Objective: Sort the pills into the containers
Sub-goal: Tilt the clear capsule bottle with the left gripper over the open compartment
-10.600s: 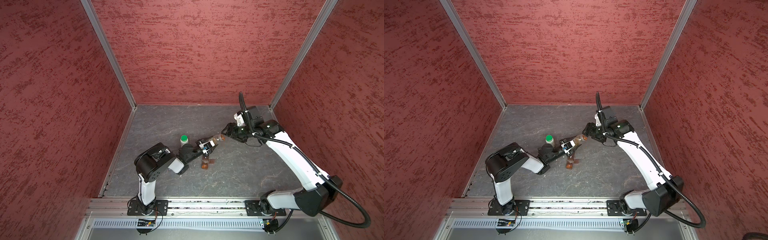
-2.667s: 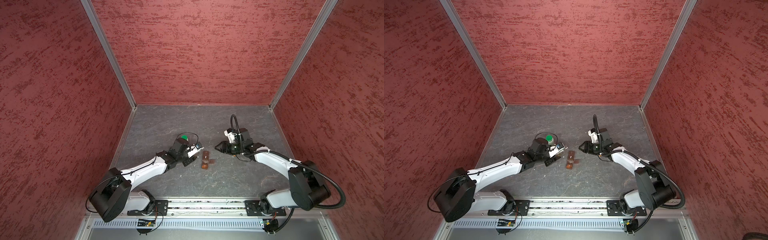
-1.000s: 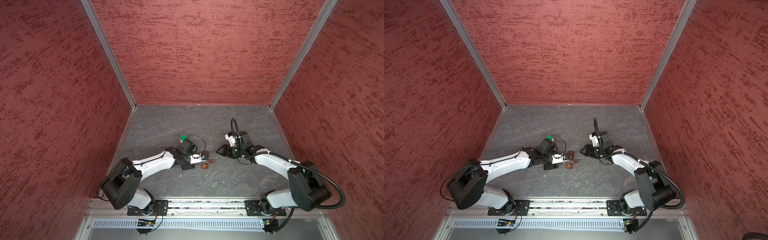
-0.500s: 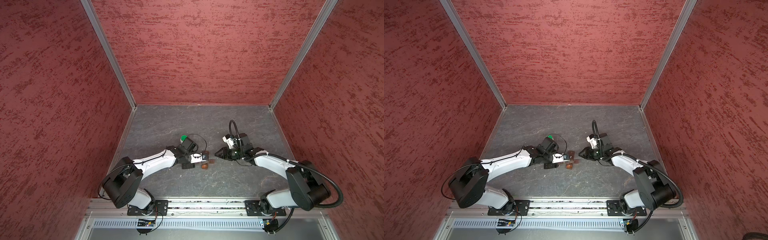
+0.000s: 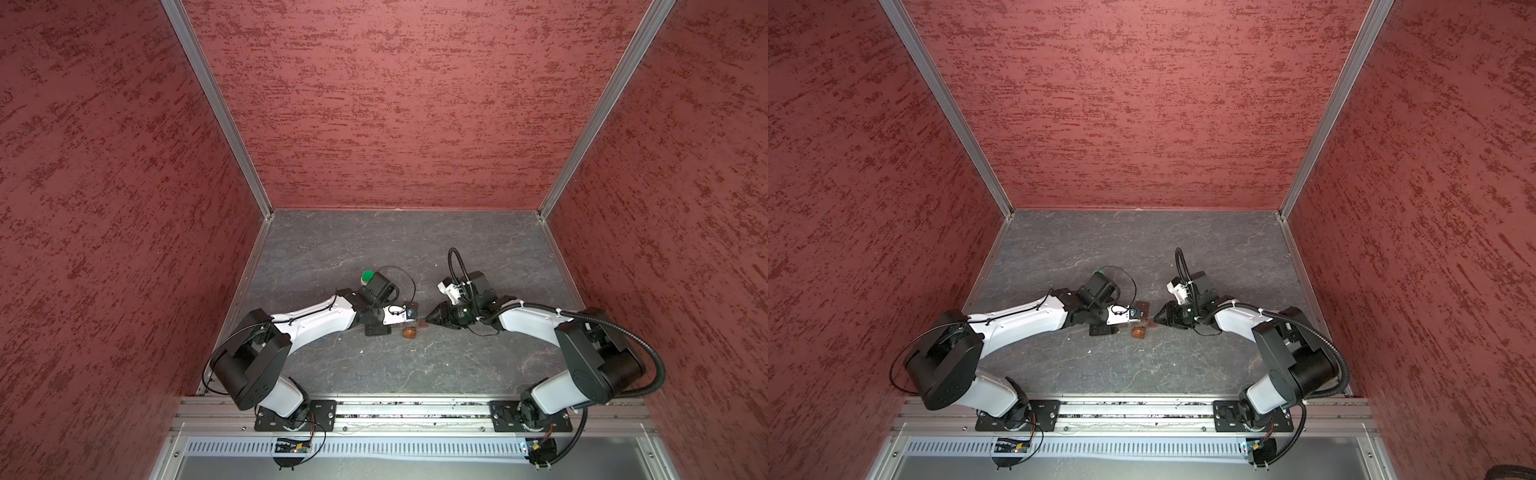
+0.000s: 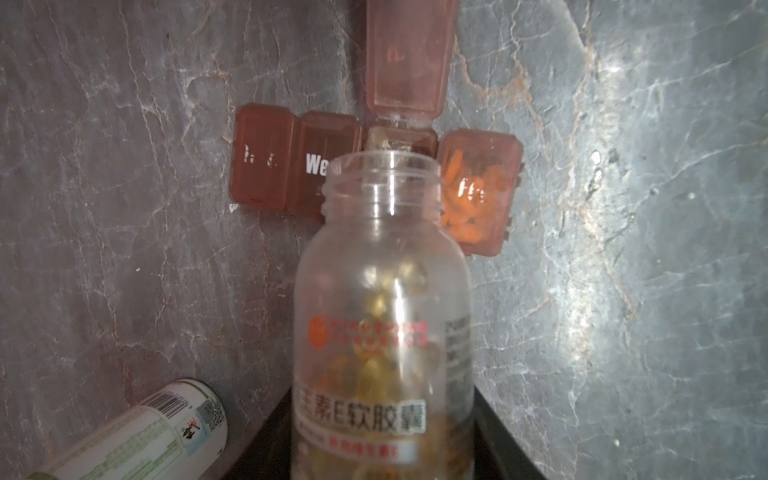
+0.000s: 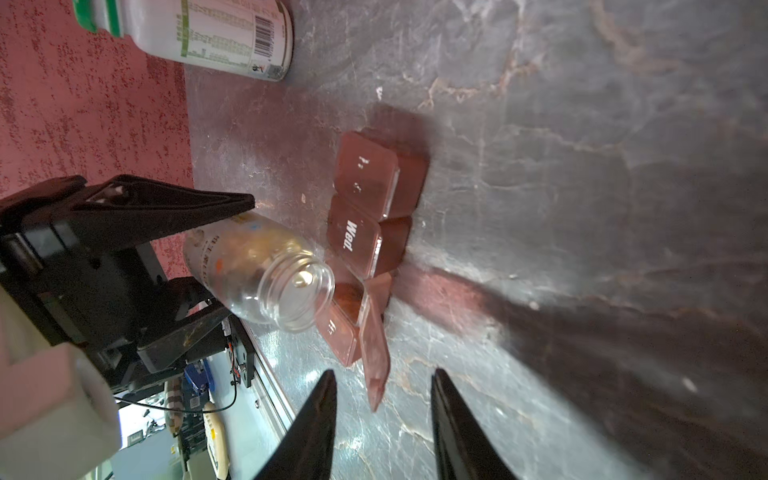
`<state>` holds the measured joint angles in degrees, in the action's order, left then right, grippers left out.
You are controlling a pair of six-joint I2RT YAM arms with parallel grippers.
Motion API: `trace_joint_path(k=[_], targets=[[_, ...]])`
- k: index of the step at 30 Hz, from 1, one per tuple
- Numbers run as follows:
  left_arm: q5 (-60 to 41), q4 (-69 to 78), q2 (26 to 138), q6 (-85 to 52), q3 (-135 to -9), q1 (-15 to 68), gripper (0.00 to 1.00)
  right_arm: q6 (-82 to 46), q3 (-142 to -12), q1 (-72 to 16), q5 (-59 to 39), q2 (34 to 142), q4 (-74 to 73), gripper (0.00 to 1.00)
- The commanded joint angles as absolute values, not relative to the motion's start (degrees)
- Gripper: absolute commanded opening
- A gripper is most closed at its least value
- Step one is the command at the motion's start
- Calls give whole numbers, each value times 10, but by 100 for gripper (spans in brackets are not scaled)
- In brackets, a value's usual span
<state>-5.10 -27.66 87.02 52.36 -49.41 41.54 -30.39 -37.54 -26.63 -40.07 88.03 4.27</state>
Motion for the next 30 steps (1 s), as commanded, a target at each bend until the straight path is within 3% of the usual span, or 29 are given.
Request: trace_joint_path(k=[1,30], targets=[[-49,-287,872,536,-515,419,0,-299,-370,-271,-408,888,30,37],[9,-376,925,582,-591,449,0,-296,-364,-272,-409,907,16,35]])
